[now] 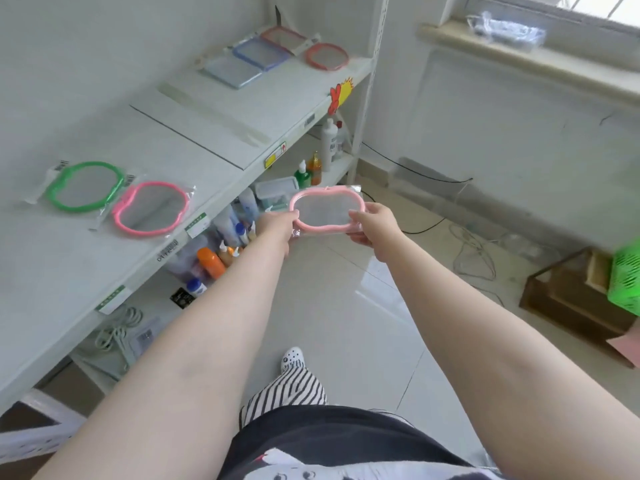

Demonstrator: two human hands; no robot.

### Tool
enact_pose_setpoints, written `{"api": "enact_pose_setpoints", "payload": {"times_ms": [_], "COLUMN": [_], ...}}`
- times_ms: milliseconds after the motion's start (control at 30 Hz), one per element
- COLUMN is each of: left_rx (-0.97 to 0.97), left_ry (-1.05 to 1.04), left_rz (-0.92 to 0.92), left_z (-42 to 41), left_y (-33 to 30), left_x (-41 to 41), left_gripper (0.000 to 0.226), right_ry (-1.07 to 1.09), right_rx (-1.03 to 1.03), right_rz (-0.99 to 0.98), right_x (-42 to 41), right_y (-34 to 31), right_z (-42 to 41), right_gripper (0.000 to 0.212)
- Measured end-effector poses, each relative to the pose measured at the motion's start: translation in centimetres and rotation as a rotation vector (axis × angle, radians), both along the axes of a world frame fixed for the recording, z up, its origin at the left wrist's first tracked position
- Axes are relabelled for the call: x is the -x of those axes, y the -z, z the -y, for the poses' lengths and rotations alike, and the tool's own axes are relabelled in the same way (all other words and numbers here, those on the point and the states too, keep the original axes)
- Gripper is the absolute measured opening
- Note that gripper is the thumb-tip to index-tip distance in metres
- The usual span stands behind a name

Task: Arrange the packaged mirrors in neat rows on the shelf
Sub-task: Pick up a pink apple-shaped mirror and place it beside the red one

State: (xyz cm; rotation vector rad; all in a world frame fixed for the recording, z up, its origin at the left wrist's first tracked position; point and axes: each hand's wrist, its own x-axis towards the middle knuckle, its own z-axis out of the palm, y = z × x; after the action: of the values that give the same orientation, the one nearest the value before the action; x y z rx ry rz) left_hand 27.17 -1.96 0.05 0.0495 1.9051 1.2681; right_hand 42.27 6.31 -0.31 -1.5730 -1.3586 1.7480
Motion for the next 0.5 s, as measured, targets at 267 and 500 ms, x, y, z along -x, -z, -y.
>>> {"api": "enact_pose_setpoints", "payload": {"times_ms": [267, 500], "left_rx": [0.016, 0.029], "left_ry": [0.144, 0.236], "left_rz": [0.002, -0.026], "left_z": [-9.5, -18.9], "left_y": [0.4, 0.9], "left_x": [-0.1, 1.4], "left_gripper": [0.023, 0.021], "right_ry": [0.123, 0.223], "right_rx": [0.043, 0.021], "right_rz": [-0.043, 0.026], "right_x": [-0.7, 0.3], "right_y": [0.6, 0.8], "right_z": [-8.1, -15.8], "right_gripper": [0.041, 0.038]}}
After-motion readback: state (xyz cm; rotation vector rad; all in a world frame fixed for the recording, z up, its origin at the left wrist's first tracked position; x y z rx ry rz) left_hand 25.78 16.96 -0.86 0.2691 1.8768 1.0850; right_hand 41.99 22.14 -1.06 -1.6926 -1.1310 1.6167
